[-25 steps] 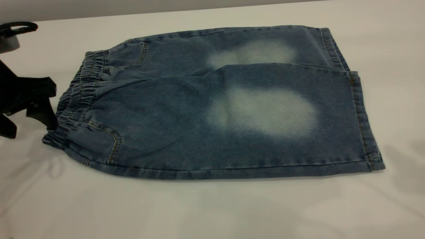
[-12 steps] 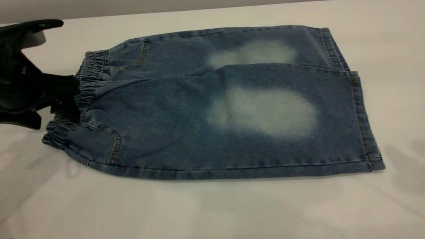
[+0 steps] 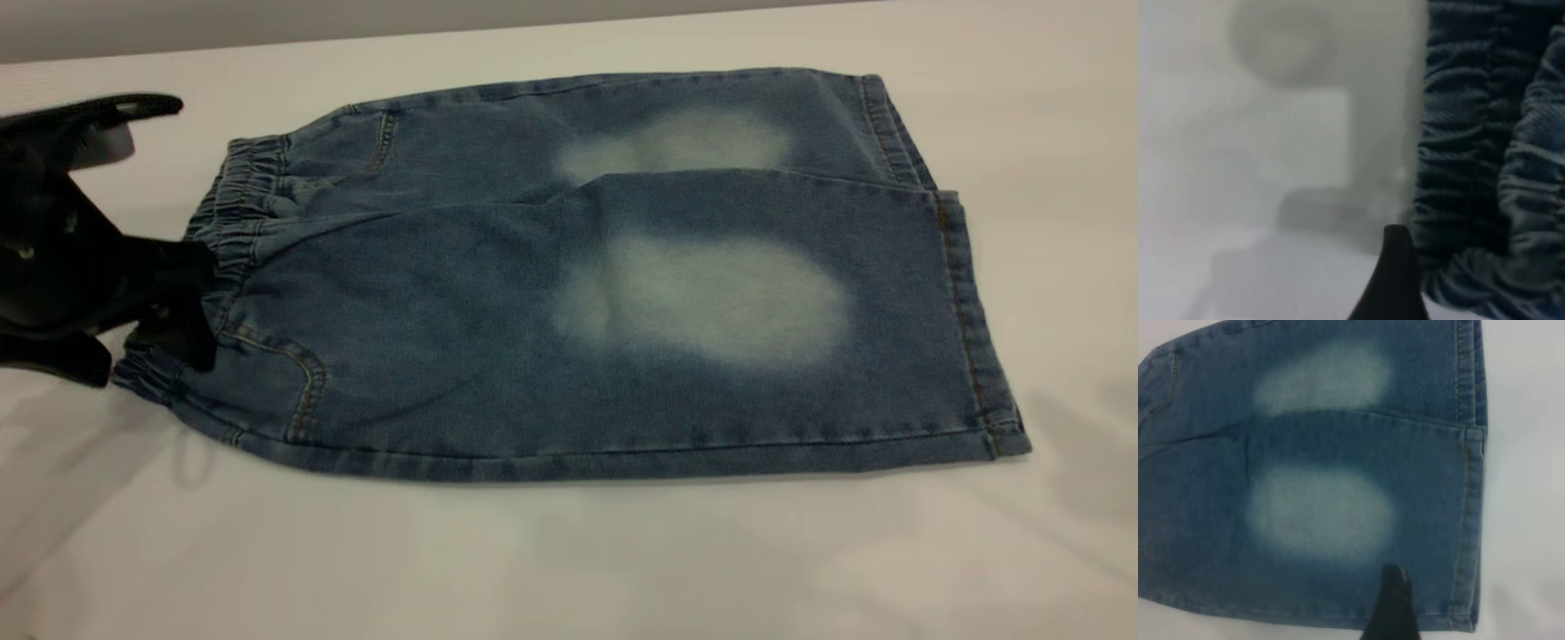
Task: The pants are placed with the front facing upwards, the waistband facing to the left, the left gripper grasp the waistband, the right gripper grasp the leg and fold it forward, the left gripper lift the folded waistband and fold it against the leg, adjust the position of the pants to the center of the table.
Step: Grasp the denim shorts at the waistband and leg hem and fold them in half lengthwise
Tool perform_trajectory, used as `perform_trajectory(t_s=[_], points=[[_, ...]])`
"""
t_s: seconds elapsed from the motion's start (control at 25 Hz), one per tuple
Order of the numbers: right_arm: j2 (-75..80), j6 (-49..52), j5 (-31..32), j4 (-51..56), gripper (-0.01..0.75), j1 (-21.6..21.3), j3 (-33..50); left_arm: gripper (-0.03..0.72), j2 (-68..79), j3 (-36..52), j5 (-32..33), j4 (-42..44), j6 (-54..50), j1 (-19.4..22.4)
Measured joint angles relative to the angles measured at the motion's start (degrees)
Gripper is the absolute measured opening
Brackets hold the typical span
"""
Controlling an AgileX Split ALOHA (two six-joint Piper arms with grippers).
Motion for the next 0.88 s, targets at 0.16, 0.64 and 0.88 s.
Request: perform_trajectory(t_s=[0.16,0.64,0.88], points=[[0.0,0.0,0.0,0.0,0.514,0.0,0.0,0.565,2.2,0.0,-2.5,0.2,0.1,0.0],[0.0,0.0,-0.2,0.1,0.514,0.0,0.0,0.213,2.7,-0.1,-4.6,-0.3,-0.2,0.0],[2.1,0.0,-0.6,0.4,0.514,0.0,1.7,0.153,1.1,0.0,-0.3,-0.4,-0.3,0.0]])
